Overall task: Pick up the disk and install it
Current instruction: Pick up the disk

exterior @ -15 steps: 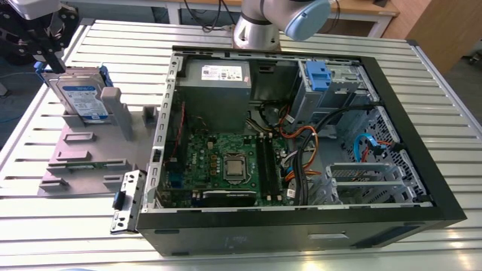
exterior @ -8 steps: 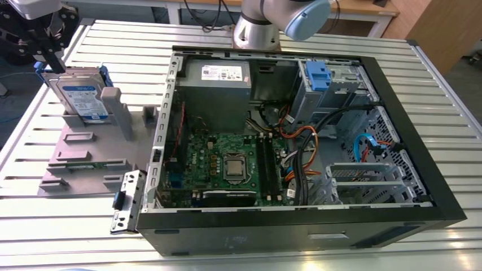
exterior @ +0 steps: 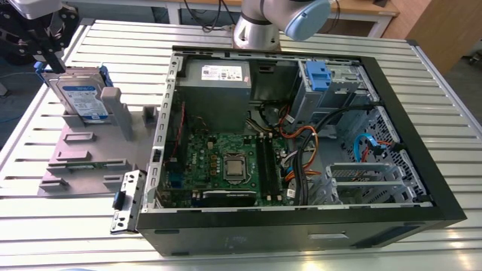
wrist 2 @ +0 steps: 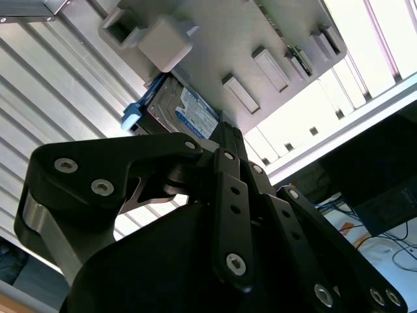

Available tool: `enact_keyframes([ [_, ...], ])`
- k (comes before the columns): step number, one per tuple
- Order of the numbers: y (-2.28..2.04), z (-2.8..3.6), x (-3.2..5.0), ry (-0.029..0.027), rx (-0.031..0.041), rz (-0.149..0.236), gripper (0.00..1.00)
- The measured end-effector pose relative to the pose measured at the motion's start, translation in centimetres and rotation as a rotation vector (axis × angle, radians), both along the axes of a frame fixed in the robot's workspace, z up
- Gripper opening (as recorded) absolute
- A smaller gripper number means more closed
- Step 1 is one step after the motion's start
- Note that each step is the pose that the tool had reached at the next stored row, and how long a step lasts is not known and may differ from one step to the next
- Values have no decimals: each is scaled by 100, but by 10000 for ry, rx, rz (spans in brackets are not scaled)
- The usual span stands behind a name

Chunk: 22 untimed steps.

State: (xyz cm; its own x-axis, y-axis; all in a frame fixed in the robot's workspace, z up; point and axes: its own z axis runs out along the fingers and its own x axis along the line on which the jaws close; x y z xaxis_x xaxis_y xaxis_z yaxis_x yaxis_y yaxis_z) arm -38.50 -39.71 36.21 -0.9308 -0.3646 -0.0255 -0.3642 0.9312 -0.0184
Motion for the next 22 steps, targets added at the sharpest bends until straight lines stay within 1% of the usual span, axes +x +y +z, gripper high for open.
enact_keyframes([
  [22, 0, 0, 0, 0, -3, 220, 11],
])
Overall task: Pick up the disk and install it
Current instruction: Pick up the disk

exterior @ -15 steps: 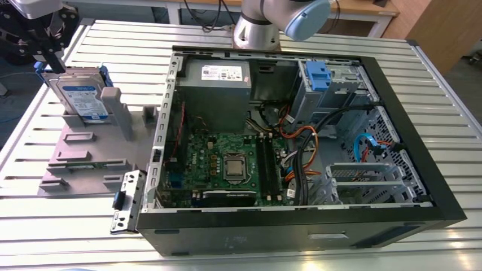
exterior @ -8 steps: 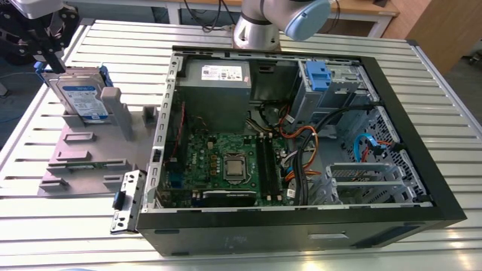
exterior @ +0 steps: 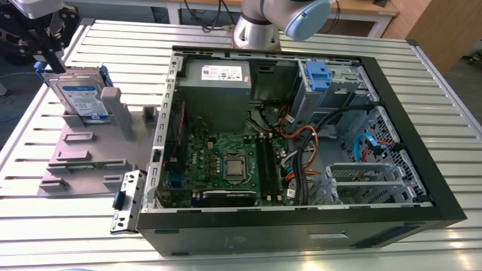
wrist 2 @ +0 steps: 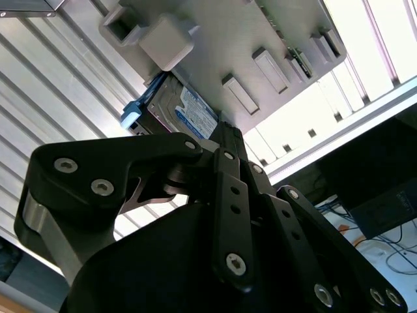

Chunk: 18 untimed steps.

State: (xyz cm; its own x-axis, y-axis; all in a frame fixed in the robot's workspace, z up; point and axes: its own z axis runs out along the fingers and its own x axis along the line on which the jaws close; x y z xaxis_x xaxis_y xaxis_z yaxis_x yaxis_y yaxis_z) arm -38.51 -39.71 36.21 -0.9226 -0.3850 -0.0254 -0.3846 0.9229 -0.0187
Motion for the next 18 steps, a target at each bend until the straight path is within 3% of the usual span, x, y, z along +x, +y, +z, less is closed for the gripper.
enact_keyframes([
  [18, 0, 0, 0, 0, -4, 163, 11],
])
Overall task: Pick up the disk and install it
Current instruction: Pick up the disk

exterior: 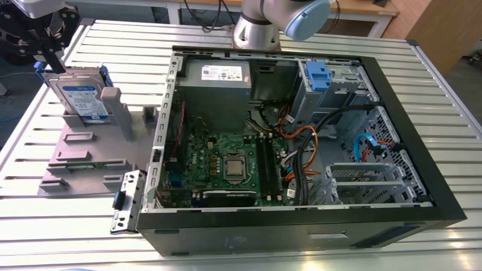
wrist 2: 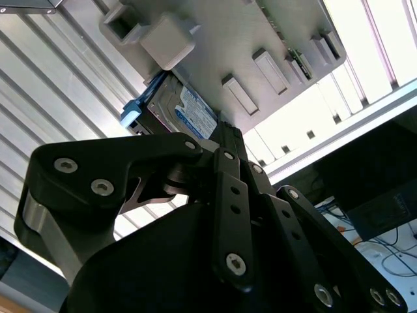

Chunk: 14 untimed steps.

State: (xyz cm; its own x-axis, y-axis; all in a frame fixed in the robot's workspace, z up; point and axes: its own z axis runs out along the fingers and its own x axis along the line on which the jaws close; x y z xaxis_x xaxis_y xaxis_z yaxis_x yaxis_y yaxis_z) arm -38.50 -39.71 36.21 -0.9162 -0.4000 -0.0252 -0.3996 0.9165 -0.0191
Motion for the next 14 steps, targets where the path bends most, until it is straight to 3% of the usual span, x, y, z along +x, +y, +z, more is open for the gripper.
enact_keyframes([
  [14, 0, 0, 0, -1, -2, 119, 11],
])
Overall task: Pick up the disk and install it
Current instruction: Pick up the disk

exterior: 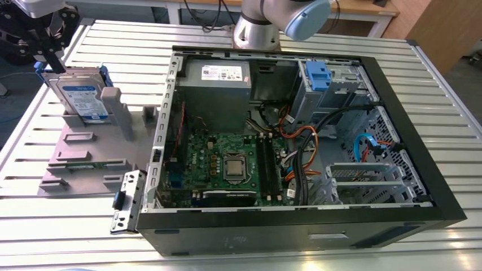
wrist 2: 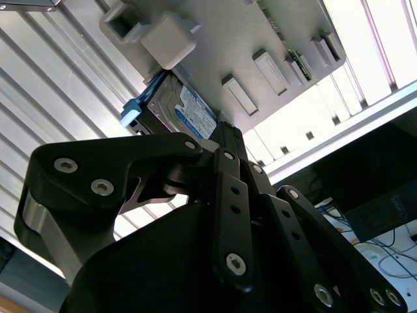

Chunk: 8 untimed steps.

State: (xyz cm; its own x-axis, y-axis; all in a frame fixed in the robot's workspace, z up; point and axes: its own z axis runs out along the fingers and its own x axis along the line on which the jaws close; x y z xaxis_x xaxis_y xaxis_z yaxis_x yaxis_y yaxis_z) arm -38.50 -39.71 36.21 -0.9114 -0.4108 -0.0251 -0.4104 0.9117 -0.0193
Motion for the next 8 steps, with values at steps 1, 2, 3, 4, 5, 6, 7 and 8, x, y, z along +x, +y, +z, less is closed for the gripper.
enact_keyframes([
  [1, 0, 0, 0, 0, 0, 8, 11],
  [2, 0, 0, 0, 0, -1, 16, 11],
  [3, 0, 0, 0, 0, 0, 25, 11],
  [4, 0, 0, 0, 0, -1, 34, 11],
  [5, 0, 0, 0, 0, -1, 42, 11],
  [6, 0, 0, 0, 0, -1, 50, 11],
  [7, 0, 0, 0, 0, -1, 58, 11],
  [8, 0, 0, 0, 0, -1, 67, 11],
])
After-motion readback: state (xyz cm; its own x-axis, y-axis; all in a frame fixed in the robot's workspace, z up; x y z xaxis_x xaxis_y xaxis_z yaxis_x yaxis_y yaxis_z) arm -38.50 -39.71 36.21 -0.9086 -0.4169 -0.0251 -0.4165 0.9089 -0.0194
